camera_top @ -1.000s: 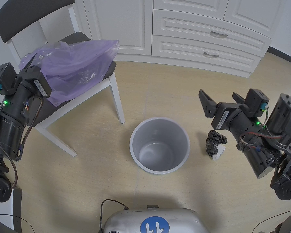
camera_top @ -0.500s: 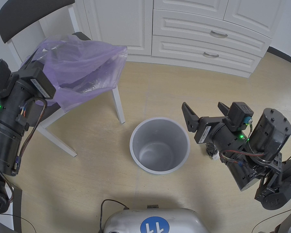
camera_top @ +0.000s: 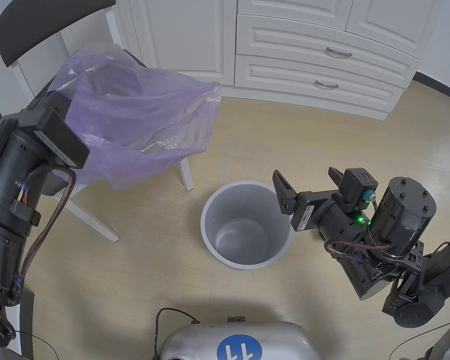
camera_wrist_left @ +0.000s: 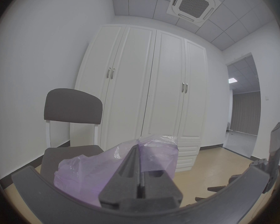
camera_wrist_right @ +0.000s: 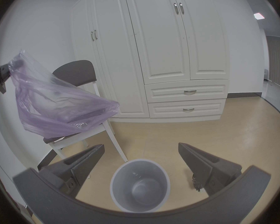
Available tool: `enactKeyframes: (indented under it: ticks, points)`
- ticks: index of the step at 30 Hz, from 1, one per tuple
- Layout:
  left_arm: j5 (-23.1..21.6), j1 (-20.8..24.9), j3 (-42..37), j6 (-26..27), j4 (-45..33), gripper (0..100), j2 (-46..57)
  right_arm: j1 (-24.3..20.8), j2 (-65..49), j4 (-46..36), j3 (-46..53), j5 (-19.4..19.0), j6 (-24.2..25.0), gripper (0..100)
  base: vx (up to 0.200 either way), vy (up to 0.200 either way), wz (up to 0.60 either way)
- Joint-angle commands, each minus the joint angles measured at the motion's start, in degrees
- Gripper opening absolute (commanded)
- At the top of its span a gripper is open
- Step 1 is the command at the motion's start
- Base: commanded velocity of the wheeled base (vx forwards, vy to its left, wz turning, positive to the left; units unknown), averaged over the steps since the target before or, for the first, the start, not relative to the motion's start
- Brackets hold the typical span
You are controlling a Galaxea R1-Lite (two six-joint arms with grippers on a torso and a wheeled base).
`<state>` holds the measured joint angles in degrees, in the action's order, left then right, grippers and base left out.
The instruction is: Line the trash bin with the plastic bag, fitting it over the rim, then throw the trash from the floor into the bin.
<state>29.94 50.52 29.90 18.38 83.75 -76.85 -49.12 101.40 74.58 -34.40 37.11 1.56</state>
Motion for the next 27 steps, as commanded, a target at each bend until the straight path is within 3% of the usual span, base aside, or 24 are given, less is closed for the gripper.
enactKeyframes:
  ticks: [1,20,27]
  points:
    - [0.03,1.07,-0.37,0.07,0.01,0,0.82,-0.01,0.64,0.48,0.04,-0.11,0.02,100,0.0,0.0,0.0]
    - [-0.5,9.6,-2.92,1.22,0.36,0,2.93,0.07,2.31,2.76,-0.05,-0.11,-0.07,100,0.0,0.0,0.0]
    - [-1.55,10.3,-3.45,1.04,0.36,0,3.46,0.25,2.92,2.76,-0.05,-0.11,0.02,100,0.0,0.0,0.0]
